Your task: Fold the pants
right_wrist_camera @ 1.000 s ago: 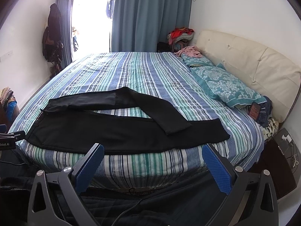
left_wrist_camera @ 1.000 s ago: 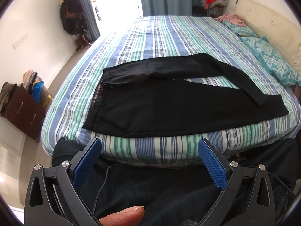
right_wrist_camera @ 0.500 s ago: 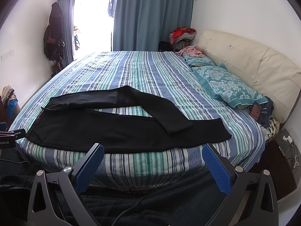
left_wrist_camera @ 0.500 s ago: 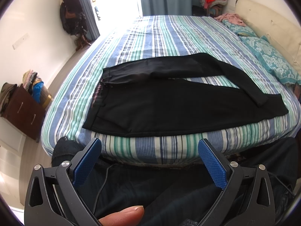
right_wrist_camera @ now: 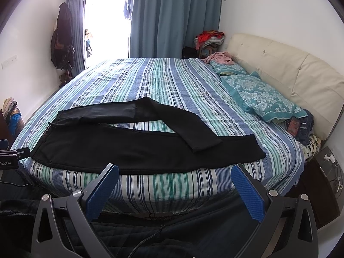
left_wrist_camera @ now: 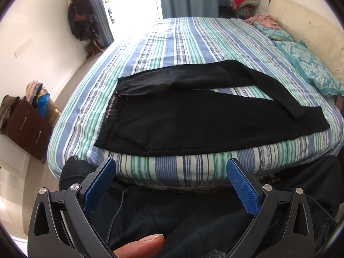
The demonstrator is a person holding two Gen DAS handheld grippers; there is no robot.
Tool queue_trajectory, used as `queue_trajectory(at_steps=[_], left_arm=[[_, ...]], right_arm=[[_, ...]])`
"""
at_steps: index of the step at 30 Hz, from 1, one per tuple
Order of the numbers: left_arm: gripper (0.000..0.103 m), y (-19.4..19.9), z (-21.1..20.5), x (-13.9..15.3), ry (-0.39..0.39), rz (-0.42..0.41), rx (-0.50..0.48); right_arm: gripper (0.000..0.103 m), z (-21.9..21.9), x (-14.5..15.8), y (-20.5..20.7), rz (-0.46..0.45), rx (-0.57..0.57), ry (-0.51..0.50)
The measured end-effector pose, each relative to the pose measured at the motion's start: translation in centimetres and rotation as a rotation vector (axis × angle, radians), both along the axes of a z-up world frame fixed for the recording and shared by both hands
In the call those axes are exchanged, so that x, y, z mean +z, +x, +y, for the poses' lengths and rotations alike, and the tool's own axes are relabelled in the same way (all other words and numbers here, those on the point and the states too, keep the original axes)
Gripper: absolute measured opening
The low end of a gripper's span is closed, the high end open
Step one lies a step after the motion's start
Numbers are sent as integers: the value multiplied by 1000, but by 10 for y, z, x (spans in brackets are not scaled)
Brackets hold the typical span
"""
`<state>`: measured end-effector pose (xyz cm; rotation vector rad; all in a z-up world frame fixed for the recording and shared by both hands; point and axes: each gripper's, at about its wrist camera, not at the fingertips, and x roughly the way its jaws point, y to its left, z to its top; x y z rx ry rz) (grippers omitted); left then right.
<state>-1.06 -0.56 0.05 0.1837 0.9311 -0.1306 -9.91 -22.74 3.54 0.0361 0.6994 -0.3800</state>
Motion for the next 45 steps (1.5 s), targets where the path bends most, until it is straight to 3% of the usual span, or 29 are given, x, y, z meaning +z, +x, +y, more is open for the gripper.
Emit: queue_trajectory(at_steps=[6,9,11,13,16,20,24,26,27,29,30,33,35,38,39,41,42,43,44,45], left_arm=[[102,2,-1,-4,5,14,-3],[102,3,-3,-4,16,12,-9],[102,4,-3,-3,21,7,-9],[102,6,-2,-4,20,9,-4],[102,10,0,-7,19,26,8],[102,15,-1,-10,23,45,24],[102,19,-7,-16,46,65,20],[102,22,-10,-20,59,82,15],[102,25,-12,-22,66,91,14],[102,29,-16,-27,84,108,11],[102,32,-18,-29,93,115,10],[102,40,-24,-36,122,136,6],[102,48,-31,-40,141,151,-1],[102,63,-43,-42,149,173,-15],[102,68,-47,-41,142,179,-18],[102,76,-55,-36,118,178,-20],[102,78,-59,-32,109,170,-23],[102,79,-62,-30,106,159,-26],[102,79,-65,-30,108,150,-30],[102,78,-67,-32,113,147,-34]], right_arm=[[103,4,4,-5,-64,42,-11],[103,2,5,-5,-136,116,-36],[103,-4,-4,7,-136,169,-78],[103,-21,-25,31,-45,191,-164],[103,-64,-70,82,167,191,-278],[103,-120,-115,135,288,268,-233],[88,-145,-158,172,400,352,-205],[87,-153,-176,184,433,379,-231],[83,-157,-183,188,449,385,-247],[48,-165,-192,197,489,421,-231],[17,-169,-194,200,510,439,-204],[14,-179,-174,207,477,429,-211],[14,-198,-148,223,446,413,-214],[14,-256,-95,295,385,329,-297],[14,-286,-75,327,344,264,-330],[18,-357,-42,383,269,25,-390],[46,-393,-35,403,270,-101,-375],[84,-424,-33,415,294,-195,-324],[90,-446,-33,418,295,-250,-270],[90,-459,-34,414,269,-272,-221]])
